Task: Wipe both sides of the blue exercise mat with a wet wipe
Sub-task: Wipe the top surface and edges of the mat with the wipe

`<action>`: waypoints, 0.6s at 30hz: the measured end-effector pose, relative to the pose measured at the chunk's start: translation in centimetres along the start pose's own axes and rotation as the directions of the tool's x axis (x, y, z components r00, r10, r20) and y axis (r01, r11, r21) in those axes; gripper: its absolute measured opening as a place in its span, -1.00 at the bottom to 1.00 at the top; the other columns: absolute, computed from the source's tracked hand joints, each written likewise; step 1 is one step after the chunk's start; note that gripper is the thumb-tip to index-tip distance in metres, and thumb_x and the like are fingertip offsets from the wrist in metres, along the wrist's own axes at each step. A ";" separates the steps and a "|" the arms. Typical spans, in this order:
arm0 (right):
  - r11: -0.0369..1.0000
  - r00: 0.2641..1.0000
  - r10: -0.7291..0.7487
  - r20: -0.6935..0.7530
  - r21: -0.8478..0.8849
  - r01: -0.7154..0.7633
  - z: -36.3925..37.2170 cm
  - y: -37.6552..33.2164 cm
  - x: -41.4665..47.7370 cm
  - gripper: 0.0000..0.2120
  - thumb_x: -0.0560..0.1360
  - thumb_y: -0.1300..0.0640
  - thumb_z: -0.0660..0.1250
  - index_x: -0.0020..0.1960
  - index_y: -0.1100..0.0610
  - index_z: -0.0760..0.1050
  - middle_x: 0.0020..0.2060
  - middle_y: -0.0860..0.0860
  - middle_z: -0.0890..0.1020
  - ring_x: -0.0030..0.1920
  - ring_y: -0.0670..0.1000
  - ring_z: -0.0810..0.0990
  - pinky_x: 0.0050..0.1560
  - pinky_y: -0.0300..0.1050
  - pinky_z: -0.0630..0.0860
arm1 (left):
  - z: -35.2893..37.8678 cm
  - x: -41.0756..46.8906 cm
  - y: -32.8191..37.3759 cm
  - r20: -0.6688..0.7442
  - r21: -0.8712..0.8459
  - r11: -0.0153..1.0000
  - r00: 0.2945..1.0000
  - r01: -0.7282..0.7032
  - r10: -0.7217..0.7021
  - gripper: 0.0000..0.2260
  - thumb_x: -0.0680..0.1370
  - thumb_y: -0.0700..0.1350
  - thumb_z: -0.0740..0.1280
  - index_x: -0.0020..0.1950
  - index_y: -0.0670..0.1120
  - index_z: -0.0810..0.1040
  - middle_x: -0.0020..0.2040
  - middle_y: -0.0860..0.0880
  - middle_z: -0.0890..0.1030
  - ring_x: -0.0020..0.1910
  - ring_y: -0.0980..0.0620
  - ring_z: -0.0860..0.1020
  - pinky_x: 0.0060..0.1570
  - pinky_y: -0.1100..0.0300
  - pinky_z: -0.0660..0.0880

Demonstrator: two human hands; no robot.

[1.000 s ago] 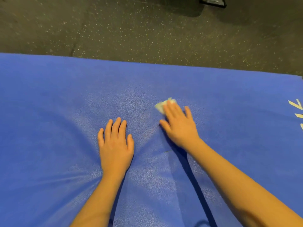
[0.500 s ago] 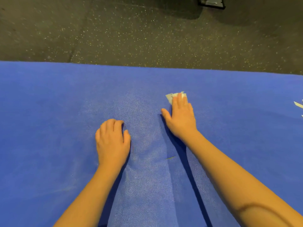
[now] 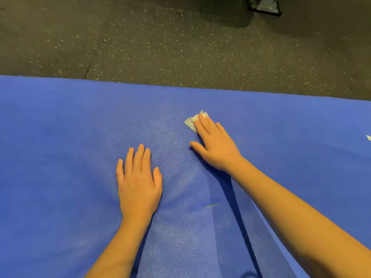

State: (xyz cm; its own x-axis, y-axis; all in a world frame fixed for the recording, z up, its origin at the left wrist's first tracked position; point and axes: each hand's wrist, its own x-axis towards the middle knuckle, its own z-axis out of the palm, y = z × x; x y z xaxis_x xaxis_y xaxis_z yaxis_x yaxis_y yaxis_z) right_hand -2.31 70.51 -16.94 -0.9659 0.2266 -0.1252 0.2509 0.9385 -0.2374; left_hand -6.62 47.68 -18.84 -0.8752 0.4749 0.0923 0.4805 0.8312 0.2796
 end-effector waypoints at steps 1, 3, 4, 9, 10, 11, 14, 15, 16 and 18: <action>0.998 1.000 -0.004 -0.003 -0.070 0.004 -0.4 1.2 0.2 -0.32 0.54 -0.23 -0.10 0.54 0.14 0.04 0.54 0.07 0.01 0.53 0.04 -0.04 0.48 0.11 0.02 | 0.0 0.0 0.0 -0.001 -0.003 1.000 1.000 0.002 -0.002 -0.49 0.56 0.02 0.03 0.41 -0.19 0.43 0.44 -0.13 0.41 0.48 -0.14 0.28 0.45 -0.18 0.15; 0.982 0.990 0.129 -0.061 -0.130 -0.136 -1.1 3.4 1.9 -0.38 0.58 -0.17 -0.05 0.52 0.16 0.07 0.53 0.10 0.04 0.53 0.06 -0.02 0.46 0.11 0.02 | 0.0 0.0 0.1 -0.008 -0.007 1.000 1.000 0.005 -0.006 -0.49 0.56 0.02 0.04 0.41 -0.19 0.43 0.44 -0.12 0.41 0.48 -0.14 0.28 0.45 -0.17 0.15; 0.961 0.968 0.242 -0.071 -0.118 -0.249 -1.5 4.1 3.3 -0.41 0.60 -0.13 -0.01 0.51 0.19 0.09 0.53 0.12 0.05 0.53 0.08 -0.02 0.46 0.10 0.01 | 0.0 0.1 0.1 -0.013 -0.009 1.000 1.000 0.007 -0.007 -0.49 0.56 0.02 0.04 0.41 -0.19 0.43 0.44 -0.12 0.41 0.48 -0.14 0.28 0.45 -0.16 0.14; 0.953 0.952 0.298 -0.065 0.084 -0.292 -1.2 1.6 7.3 -0.25 0.49 -0.31 -0.08 0.47 0.21 0.17 0.49 0.15 0.13 0.47 0.18 0.13 0.40 0.08 0.15 | 0.0 0.0 0.1 -0.034 -0.012 1.000 0.999 0.002 -0.003 -0.50 0.55 0.00 0.05 0.40 -0.19 0.44 0.43 -0.12 0.42 0.47 -0.14 0.29 0.44 -0.16 0.15; 0.985 0.985 0.160 -0.057 0.076 -0.156 -1.2 0.9 6.6 -0.25 0.47 -0.31 -0.08 0.45 0.18 0.20 0.48 0.12 0.16 0.47 0.16 0.14 0.39 0.07 0.16 | 0.0 0.0 0.1 -0.035 -0.012 1.000 0.999 0.001 -0.001 -0.51 0.55 0.00 0.05 0.40 -0.19 0.44 0.43 -0.12 0.42 0.47 -0.14 0.29 0.44 -0.16 0.15; 0.998 0.998 0.050 -0.047 0.042 -0.048 -0.9 1.0 5.9 -0.29 0.50 -0.29 -0.05 0.47 0.16 0.18 0.50 0.10 0.14 0.50 0.11 0.08 0.42 0.07 0.11 | 0.0 0.0 0.1 -0.034 -0.012 1.000 0.999 0.000 -0.001 -0.51 0.55 0.00 0.05 0.40 -0.19 0.44 0.43 -0.12 0.42 0.47 -0.14 0.29 0.44 -0.16 0.15; 0.989 0.994 0.080 -0.067 -0.117 -0.088 -1.3 3.5 5.5 -0.40 0.60 -0.16 0.01 0.53 0.12 0.05 0.54 0.06 0.03 0.53 0.03 -0.02 0.48 0.08 -0.02 | 0.0 0.1 0.2 -0.035 -0.011 1.000 0.999 0.005 -0.006 -0.51 0.55 0.00 0.06 0.39 -0.19 0.45 0.43 -0.11 0.43 0.46 -0.14 0.30 0.44 -0.16 0.16; 0.971 0.977 0.187 -0.098 -0.129 -0.199 -1.5 4.0 6.5 -0.42 0.61 -0.14 0.01 0.53 0.14 0.06 0.54 0.09 0.04 0.52 0.05 0.00 0.47 0.08 -0.01 | 0.0 0.1 0.2 -0.035 -0.012 1.000 0.999 0.006 -0.006 -0.51 0.55 -0.01 0.06 0.39 -0.19 0.45 0.43 -0.11 0.43 0.46 -0.14 0.30 0.44 -0.16 0.16; 0.944 0.948 0.300 -0.107 -0.113 -0.311 -1.9 3.9 7.8 -0.43 0.61 -0.13 0.01 0.50 0.18 0.11 0.52 0.12 0.09 0.51 0.09 0.05 0.46 0.08 0.03 | 0.0 0.1 0.2 -0.035 -0.012 1.000 0.999 0.006 -0.007 -0.52 0.55 -0.01 0.06 0.39 -0.19 0.45 0.43 -0.11 0.43 0.46 -0.14 0.30 0.44 -0.16 0.16; 0.907 0.900 0.420 -0.113 0.024 -0.420 -2.1 2.0 10.4 -0.43 0.59 -0.16 0.05 0.42 0.22 0.24 0.43 0.18 0.23 0.41 0.17 0.24 0.37 0.07 0.21 | 0.0 0.1 0.1 -0.036 -0.012 1.000 0.999 0.006 -0.007 -0.52 0.55 -0.01 0.07 0.40 -0.18 0.45 0.43 -0.11 0.43 0.47 -0.14 0.30 0.45 -0.16 0.15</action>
State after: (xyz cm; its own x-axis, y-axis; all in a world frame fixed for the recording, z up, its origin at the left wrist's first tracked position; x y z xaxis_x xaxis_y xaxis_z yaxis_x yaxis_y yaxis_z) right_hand -12.01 75.31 -16.73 -0.7715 0.6277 -0.1038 0.6351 0.7497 -0.1861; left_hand -6.62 47.82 -18.85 -0.8798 0.4589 0.1244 0.4745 0.8306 0.2916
